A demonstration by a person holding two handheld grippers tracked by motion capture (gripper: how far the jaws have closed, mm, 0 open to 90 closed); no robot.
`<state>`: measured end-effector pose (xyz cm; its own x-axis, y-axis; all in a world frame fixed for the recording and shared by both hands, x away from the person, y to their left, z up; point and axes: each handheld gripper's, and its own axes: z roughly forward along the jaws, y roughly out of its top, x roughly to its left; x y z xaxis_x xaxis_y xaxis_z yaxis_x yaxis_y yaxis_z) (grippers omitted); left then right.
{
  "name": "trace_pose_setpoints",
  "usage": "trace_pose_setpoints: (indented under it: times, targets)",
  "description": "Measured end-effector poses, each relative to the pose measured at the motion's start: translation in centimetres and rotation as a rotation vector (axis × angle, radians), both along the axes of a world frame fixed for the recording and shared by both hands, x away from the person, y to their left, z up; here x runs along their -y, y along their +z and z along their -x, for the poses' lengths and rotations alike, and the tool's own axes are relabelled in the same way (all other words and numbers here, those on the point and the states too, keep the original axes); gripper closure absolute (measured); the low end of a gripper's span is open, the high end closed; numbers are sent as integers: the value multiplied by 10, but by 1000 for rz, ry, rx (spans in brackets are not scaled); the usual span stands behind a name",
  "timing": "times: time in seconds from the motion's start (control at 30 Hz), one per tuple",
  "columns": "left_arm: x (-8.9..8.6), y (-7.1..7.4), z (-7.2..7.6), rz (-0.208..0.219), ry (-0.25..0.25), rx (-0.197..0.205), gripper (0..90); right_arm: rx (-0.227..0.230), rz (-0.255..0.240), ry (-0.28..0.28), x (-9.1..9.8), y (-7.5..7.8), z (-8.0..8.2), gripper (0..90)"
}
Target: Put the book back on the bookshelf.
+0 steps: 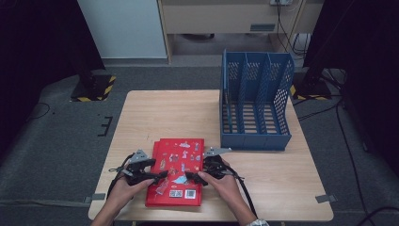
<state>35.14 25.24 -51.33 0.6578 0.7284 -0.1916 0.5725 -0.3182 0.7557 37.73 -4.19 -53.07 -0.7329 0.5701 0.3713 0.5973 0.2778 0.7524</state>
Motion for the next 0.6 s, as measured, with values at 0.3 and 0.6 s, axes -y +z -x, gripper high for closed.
trace_pose_setpoints:
  times: [0.3,0.6]
  targets:
    - [-4,0,0,44,23,-27,182,35,5,-26,0,14,-1,161]
    - [-8,-1,-2,72,23,-36,180,19,-30,-27,-3,19,-8,214]
